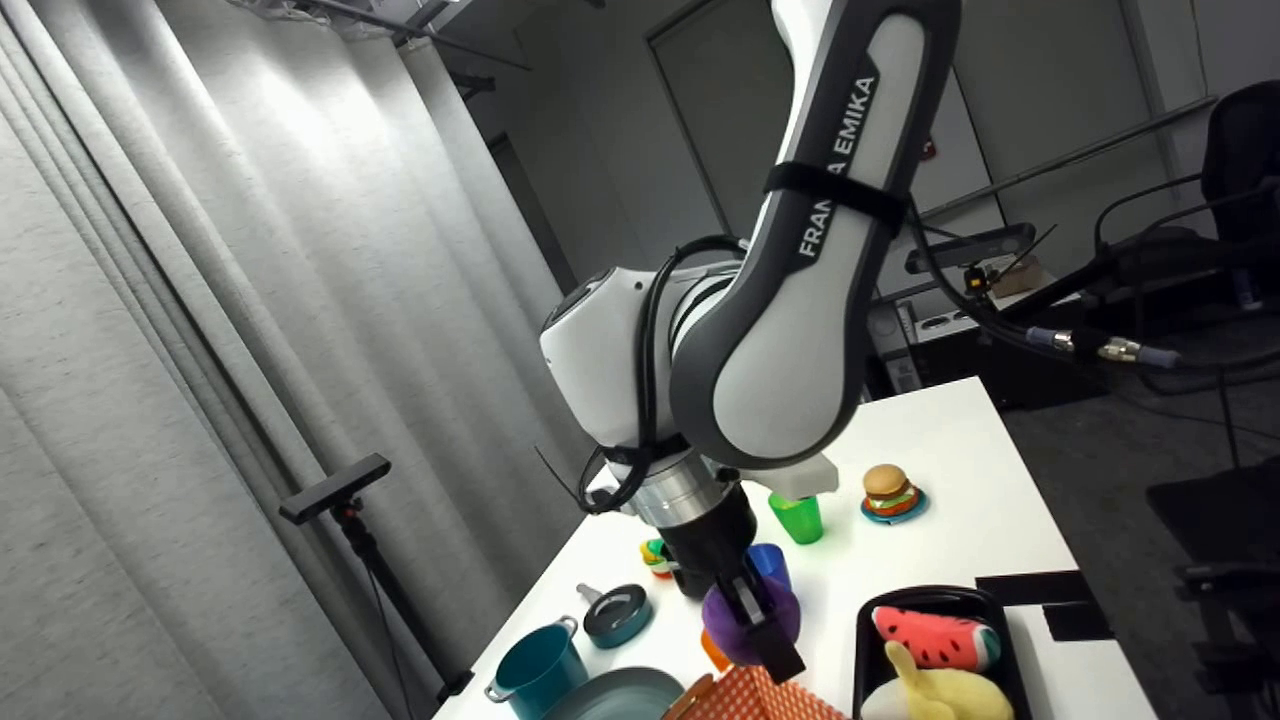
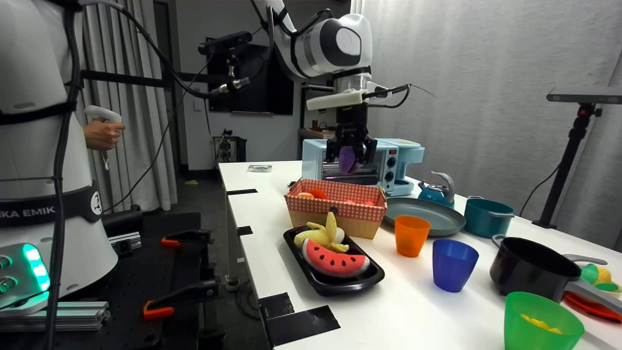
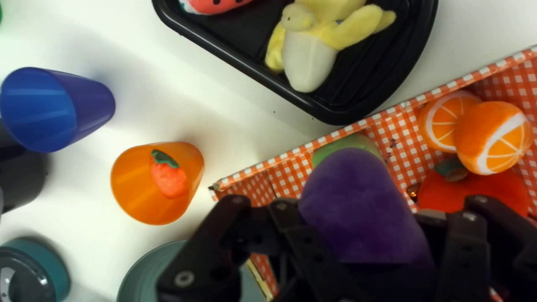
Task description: Remove the watermelon plushie from the box and put them on the tray,then put two of them back
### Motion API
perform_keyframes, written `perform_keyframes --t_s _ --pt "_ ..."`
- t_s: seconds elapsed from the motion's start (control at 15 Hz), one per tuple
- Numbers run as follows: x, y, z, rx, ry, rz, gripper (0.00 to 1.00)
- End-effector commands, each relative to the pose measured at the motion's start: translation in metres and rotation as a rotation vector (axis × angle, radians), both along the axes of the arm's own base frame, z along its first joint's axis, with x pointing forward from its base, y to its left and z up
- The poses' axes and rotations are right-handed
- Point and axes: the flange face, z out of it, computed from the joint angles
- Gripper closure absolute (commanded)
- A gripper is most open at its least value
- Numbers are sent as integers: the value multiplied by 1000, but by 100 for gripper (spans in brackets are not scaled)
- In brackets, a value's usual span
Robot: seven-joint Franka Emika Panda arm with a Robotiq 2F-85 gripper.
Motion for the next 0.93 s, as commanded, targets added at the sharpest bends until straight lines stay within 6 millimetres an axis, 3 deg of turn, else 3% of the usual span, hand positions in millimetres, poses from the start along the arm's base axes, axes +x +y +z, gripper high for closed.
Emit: perform_keyframes --t_s 0.0,0.33,0.87 --pt "-5 -23 17 -56 -27 -72 100" --pt "-4 -39 20 -60 -39 -158 100" --pt "-7 -38 17 -33 -19 -266 100"
